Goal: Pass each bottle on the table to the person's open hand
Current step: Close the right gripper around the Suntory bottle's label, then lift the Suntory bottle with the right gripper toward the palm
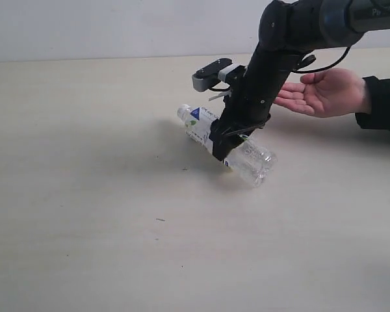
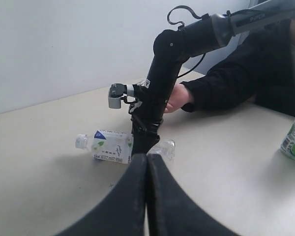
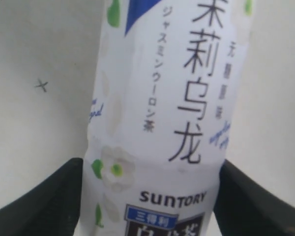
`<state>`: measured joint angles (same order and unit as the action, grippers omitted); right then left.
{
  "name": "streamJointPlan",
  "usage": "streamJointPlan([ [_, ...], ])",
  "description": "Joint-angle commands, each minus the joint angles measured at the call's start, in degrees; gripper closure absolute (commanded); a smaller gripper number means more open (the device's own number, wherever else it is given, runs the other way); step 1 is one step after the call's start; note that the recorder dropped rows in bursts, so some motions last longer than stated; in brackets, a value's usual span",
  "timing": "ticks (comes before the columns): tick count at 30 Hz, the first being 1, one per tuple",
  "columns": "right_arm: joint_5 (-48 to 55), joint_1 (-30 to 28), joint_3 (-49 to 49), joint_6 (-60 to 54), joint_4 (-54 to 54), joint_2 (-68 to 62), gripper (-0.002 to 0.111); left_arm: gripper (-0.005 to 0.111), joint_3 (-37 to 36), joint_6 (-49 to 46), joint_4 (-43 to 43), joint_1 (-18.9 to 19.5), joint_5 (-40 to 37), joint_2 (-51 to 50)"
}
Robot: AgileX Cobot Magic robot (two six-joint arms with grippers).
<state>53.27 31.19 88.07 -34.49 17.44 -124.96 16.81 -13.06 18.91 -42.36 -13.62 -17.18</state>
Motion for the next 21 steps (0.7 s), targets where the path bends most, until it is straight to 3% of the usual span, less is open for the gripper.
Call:
streamJointPlan([
  [1,3.4,0.2,0.3,0.6,1.7,1.1,0.108,0.107,-0.2,-0.2,-0.3,0.1,0.0,0.4],
  [21,1.3,0.2,0.3,10.1,1.7,26.4,0.108,0.107,-0.2,-0.2,-0.3,0.1,0.0,0.4],
])
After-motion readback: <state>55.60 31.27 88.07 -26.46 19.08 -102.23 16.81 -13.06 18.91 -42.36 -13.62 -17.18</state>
